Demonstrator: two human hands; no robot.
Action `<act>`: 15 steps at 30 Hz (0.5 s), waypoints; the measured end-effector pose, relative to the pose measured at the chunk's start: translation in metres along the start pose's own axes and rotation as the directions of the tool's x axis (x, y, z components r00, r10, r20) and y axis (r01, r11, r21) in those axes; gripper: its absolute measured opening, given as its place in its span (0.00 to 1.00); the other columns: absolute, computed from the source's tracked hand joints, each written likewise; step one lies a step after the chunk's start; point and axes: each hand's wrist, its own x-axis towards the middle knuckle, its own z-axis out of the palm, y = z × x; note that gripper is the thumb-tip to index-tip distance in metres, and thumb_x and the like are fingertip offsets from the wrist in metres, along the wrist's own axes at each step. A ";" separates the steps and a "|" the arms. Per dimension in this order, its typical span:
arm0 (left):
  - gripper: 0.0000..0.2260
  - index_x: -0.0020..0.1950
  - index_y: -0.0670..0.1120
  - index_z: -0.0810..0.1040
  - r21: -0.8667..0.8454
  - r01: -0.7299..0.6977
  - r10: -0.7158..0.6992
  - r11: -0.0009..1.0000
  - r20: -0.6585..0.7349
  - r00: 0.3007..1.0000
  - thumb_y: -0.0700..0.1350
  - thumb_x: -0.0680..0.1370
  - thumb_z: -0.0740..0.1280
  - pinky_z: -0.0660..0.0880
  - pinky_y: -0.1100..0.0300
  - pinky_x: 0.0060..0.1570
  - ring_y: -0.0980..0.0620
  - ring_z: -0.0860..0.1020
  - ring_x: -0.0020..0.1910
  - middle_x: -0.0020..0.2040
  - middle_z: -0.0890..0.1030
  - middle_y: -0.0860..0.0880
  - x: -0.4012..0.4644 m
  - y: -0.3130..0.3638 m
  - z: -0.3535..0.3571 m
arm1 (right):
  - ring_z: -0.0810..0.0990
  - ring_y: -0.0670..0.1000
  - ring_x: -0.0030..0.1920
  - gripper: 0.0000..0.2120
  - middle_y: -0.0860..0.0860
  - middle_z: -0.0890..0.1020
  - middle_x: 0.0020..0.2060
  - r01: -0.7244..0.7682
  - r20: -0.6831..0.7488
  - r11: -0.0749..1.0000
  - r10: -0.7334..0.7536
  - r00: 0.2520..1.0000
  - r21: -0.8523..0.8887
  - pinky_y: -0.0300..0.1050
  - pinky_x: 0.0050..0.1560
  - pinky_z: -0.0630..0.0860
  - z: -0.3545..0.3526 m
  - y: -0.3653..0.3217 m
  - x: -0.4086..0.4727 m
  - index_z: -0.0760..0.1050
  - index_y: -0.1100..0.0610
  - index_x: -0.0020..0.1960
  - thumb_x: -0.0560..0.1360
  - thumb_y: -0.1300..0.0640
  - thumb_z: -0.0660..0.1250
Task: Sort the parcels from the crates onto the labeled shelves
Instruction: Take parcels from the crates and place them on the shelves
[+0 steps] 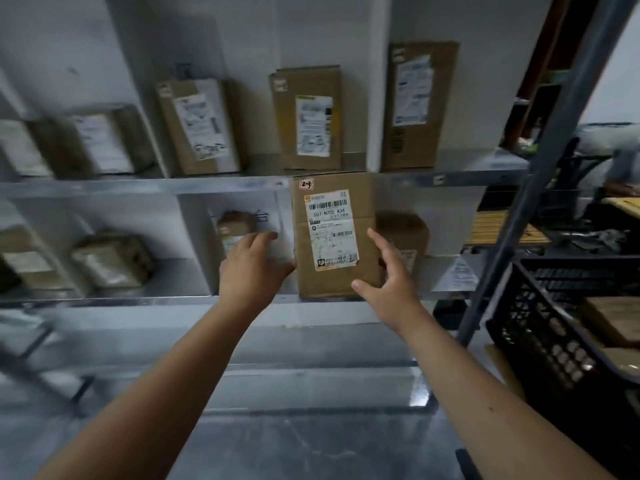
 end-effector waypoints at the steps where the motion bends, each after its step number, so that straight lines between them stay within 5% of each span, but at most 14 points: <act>1: 0.30 0.74 0.52 0.73 0.005 0.011 -0.011 1.000 -0.008 1.000 0.63 0.76 0.73 0.73 0.42 0.65 0.40 0.73 0.70 0.73 0.75 0.46 -0.002 -0.016 -0.006 | 0.71 0.39 0.69 0.45 0.44 0.66 0.71 0.008 0.011 1.000 -0.008 1.000 0.006 0.51 0.72 0.75 0.015 -0.003 -0.001 0.63 0.32 0.76 0.74 0.69 0.74; 6: 0.29 0.73 0.54 0.74 0.033 0.070 -0.069 0.997 -0.016 0.997 0.62 0.76 0.73 0.73 0.44 0.64 0.42 0.73 0.68 0.72 0.76 0.48 -0.014 -0.081 -0.034 | 0.67 0.28 0.66 0.43 0.38 0.66 0.68 0.003 0.069 1.000 -0.005 0.998 0.022 0.44 0.72 0.74 0.085 -0.012 -0.008 0.62 0.36 0.78 0.75 0.69 0.73; 15: 0.26 0.74 0.54 0.73 0.009 0.149 -0.149 0.989 0.001 0.989 0.61 0.79 0.71 0.71 0.46 0.67 0.42 0.71 0.71 0.73 0.75 0.48 -0.038 -0.159 -0.041 | 0.68 0.45 0.74 0.45 0.41 0.65 0.71 -0.039 0.123 0.998 0.034 0.992 0.040 0.51 0.72 0.75 0.171 -0.003 -0.022 0.61 0.30 0.76 0.75 0.69 0.72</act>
